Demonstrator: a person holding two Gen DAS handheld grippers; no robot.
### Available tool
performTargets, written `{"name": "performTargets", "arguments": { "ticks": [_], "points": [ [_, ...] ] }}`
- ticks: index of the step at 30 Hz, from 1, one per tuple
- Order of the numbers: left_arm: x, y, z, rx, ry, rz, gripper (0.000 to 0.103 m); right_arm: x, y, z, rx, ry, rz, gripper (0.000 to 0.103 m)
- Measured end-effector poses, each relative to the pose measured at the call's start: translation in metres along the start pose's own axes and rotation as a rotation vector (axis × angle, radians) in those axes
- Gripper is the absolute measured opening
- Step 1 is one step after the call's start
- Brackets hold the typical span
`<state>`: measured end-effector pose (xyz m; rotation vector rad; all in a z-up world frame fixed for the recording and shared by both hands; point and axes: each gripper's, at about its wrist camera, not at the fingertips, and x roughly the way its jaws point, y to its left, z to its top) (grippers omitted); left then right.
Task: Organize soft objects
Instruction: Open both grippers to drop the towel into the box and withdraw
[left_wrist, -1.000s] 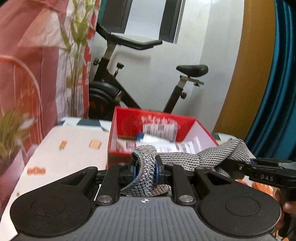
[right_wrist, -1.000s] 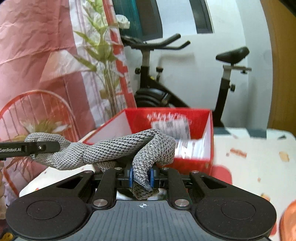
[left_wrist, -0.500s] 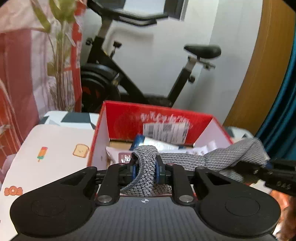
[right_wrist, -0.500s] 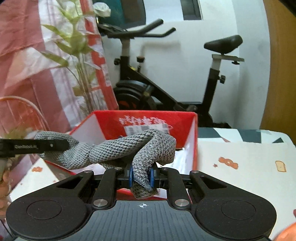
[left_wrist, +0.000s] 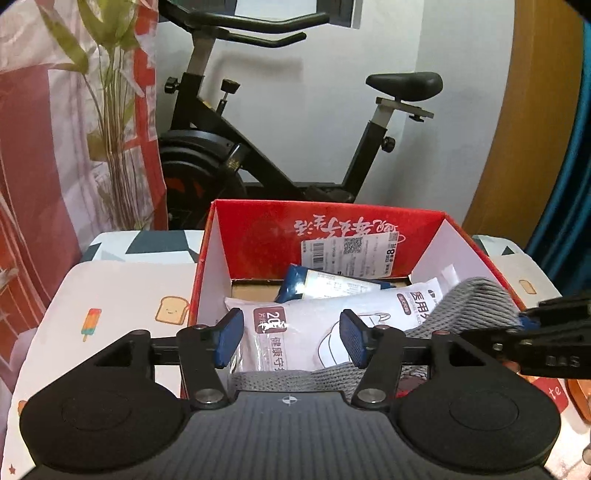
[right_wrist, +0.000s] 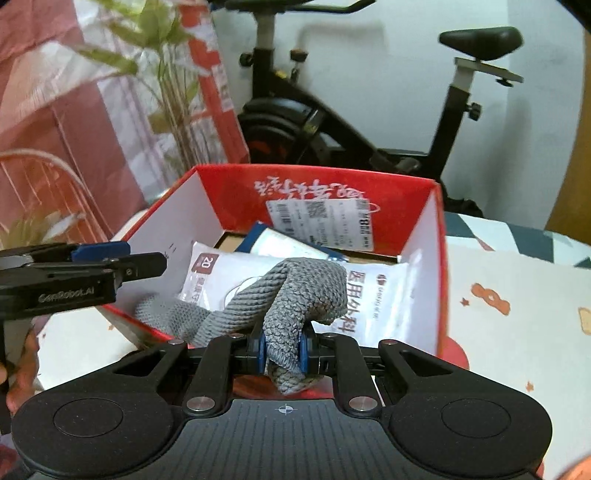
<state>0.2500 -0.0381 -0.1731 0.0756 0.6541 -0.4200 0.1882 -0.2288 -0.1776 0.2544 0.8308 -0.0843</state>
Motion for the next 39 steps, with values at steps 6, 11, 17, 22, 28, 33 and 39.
{"name": "performTargets", "arguments": {
  "ticks": [6, 11, 17, 22, 28, 33, 39],
  "points": [
    [-0.004, 0.003, 0.002, -0.035, -0.015, -0.016, 0.06, 0.03, -0.004, 0.012, 0.035, 0.088, -0.051, 0.015],
    [-0.005, 0.008, 0.001, -0.044, -0.017, -0.012, 0.06, 0.038, -0.018, 0.006, 0.072, 0.122, -0.088, 0.016],
    [-0.004, 0.006, 0.001, -0.044, -0.006, -0.003, 0.06, 0.03, -0.021, 0.006, 0.04, 0.117, -0.116, 0.027],
    [-0.009, 0.002, 0.0, -0.032, -0.009, -0.01, 0.067, 0.002, -0.017, 0.018, -0.012, 0.045, -0.159, 0.052],
    [-0.023, 0.002, -0.005, -0.016, -0.016, -0.001, 0.068, -0.04, -0.016, 0.022, -0.053, -0.093, -0.17, 0.064],
    [-0.041, 0.002, -0.014, -0.013, -0.009, 0.007, 0.068, -0.047, -0.015, 0.005, -0.038, -0.098, -0.126, 0.064],
    [-0.068, 0.0, -0.036, -0.002, 0.003, 0.006, 0.068, -0.056, 0.003, -0.026, -0.063, -0.085, -0.053, 0.064]
  ]
}}
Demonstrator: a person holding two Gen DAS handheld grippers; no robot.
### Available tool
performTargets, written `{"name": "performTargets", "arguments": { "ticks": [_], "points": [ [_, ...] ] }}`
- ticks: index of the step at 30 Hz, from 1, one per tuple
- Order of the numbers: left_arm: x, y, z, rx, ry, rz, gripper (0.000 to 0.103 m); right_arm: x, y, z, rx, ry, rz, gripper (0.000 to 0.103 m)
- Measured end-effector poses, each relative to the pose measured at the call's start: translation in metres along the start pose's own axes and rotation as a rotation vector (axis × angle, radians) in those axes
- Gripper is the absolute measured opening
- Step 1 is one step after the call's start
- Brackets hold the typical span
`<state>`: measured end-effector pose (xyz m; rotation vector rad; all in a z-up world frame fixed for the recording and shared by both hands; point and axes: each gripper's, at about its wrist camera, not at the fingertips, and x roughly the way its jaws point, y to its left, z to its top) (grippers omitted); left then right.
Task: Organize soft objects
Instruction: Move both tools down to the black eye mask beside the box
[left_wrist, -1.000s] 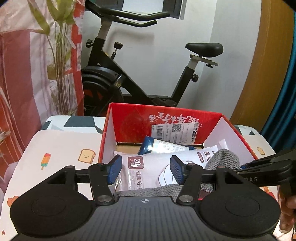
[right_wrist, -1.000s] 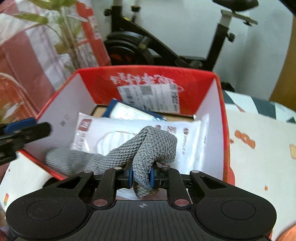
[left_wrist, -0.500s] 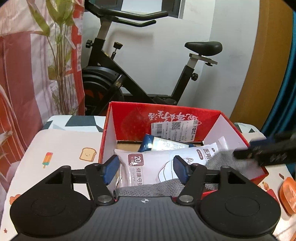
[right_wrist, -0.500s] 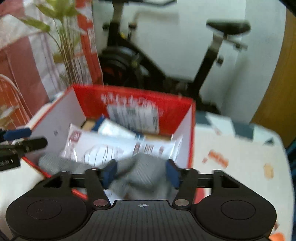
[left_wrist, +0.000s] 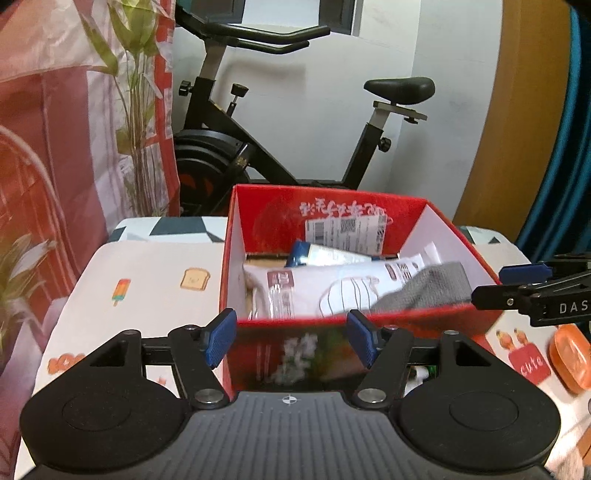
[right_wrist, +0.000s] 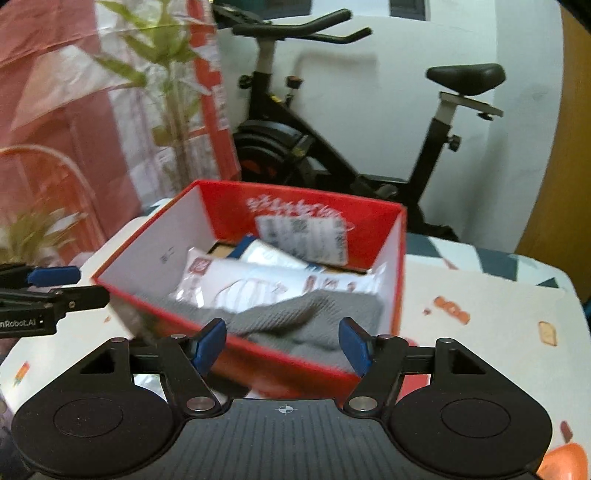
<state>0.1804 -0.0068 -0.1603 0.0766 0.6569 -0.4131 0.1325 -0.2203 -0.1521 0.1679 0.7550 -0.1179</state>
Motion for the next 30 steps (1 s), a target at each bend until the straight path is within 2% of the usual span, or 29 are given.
{"name": "performTargets", "arguments": {
  "ticks": [6, 15, 19, 30],
  "points": [
    [-0.013, -0.002, -0.026, -0.007, 0.031, -0.004, 0.068, -0.009, 0.019, -0.025, -0.043, 0.015, 0.049, 0.064],
    [-0.015, -0.007, -0.054, -0.006, 0.034, 0.008, 0.068, -0.007, 0.032, -0.061, -0.064, 0.054, 0.077, 0.064],
    [-0.011, -0.007, -0.068, 0.012, 0.062, 0.011, 0.068, 0.002, 0.033, -0.074, -0.057, 0.077, 0.101, 0.064],
    [0.009, 0.011, -0.095, -0.056, 0.124, 0.021, 0.068, 0.043, 0.043, -0.111, -0.084, 0.142, 0.077, 0.064]
  ]
}}
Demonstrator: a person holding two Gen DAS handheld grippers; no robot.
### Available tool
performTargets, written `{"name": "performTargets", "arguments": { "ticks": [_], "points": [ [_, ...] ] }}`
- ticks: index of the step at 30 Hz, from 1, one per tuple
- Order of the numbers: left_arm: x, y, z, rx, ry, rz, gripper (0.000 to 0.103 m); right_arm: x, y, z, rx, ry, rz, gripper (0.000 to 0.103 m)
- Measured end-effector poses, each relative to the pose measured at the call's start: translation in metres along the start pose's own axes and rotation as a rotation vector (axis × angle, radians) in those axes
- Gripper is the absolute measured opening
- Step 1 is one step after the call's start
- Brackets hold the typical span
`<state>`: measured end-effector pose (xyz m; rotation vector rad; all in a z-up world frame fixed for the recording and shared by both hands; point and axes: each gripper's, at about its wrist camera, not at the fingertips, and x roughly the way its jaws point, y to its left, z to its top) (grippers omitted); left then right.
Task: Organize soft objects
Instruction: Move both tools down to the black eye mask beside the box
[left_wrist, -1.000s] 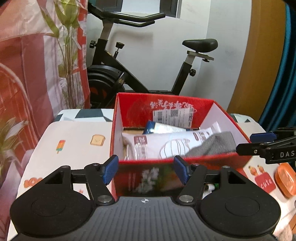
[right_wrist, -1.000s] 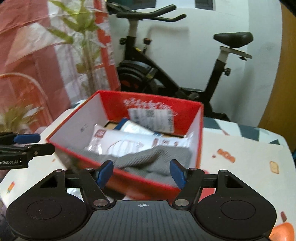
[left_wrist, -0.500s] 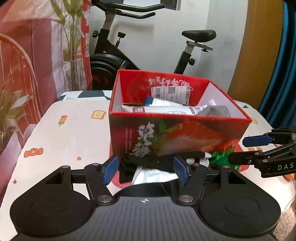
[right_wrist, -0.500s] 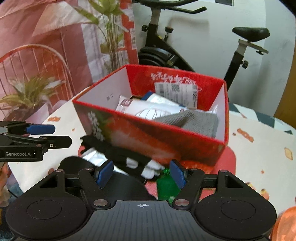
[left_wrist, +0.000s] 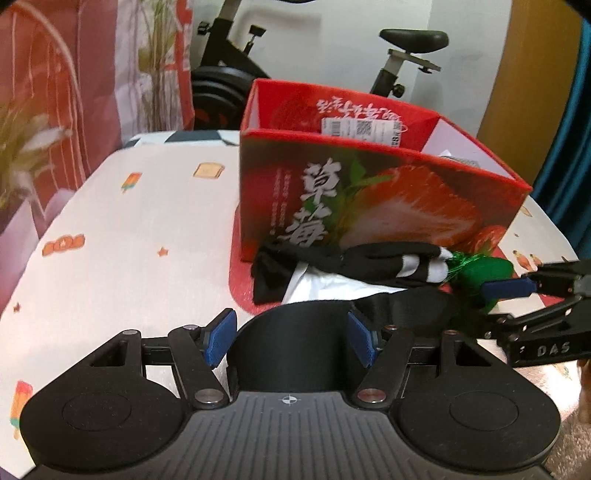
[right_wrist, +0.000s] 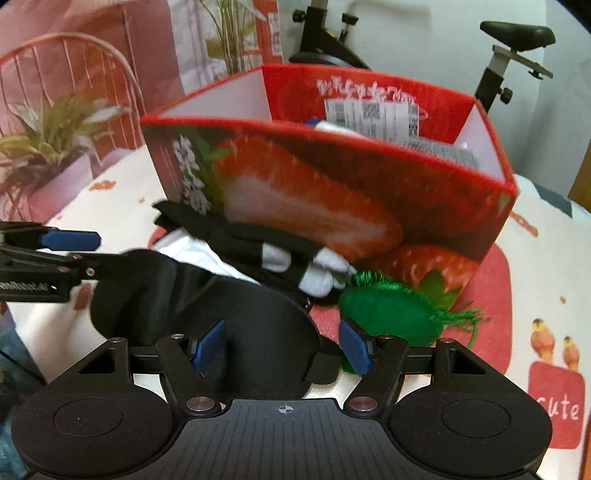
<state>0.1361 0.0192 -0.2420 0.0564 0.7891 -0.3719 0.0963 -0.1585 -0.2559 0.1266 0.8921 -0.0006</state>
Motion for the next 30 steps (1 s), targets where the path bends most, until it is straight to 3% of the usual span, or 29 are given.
{"name": "performTargets", "arguments": {
  "ticks": [14, 30],
  "points": [
    [0.009, 0.012, -0.017, -0.066, 0.013, 0.017, 0.068, 0.021, -0.008, -0.021, 0.075, -0.015, 0.017, 0.068],
    [0.014, 0.015, -0.026, -0.094, 0.028, 0.017, 0.068, 0.021, -0.007, -0.024, 0.055, -0.032, 0.025, 0.072]
  ]
}}
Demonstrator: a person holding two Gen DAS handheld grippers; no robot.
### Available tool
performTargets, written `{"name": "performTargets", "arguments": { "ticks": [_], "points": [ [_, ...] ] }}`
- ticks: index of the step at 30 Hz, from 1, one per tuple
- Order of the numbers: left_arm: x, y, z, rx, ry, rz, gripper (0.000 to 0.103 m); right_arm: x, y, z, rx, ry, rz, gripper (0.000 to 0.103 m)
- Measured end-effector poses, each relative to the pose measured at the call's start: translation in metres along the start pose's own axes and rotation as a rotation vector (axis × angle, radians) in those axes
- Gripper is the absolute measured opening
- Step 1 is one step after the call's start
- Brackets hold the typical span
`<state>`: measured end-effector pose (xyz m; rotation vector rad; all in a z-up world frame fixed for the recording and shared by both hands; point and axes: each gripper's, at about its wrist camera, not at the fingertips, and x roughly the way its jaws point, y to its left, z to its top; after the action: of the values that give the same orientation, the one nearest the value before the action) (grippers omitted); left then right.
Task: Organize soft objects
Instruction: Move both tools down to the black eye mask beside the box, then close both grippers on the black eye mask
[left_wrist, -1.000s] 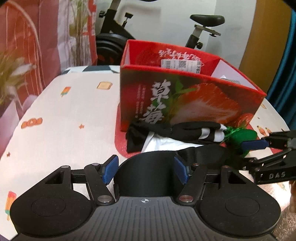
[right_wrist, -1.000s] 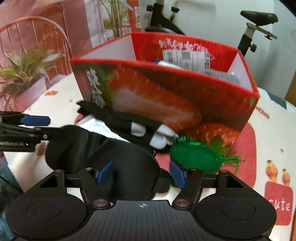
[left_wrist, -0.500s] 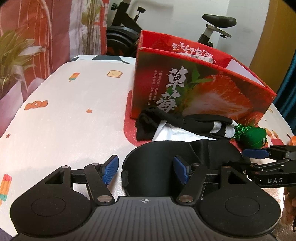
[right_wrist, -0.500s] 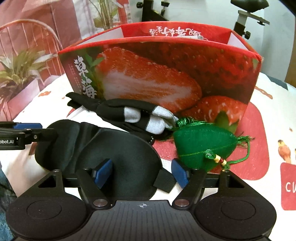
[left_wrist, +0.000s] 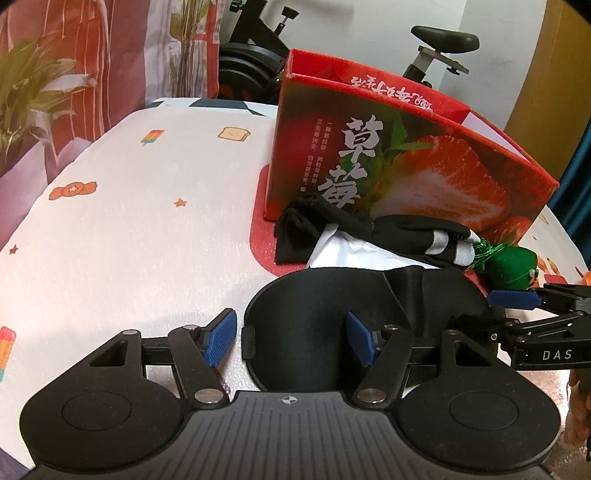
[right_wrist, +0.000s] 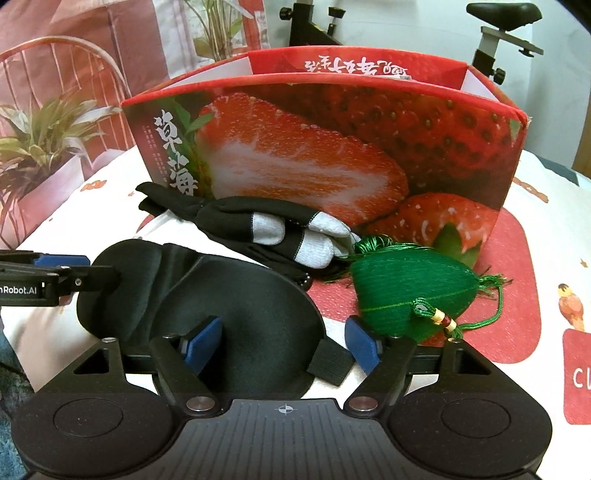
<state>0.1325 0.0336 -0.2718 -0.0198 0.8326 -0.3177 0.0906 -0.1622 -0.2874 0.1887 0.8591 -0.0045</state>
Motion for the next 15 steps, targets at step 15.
{"name": "performTargets", "arguments": {
  "ticks": [15],
  "points": [
    [0.003, -0.003, -0.003, 0.008, 0.013, -0.03, 0.068, -0.01, 0.001, -0.015, 0.032, -0.054, -0.022, 0.073]
  ]
}}
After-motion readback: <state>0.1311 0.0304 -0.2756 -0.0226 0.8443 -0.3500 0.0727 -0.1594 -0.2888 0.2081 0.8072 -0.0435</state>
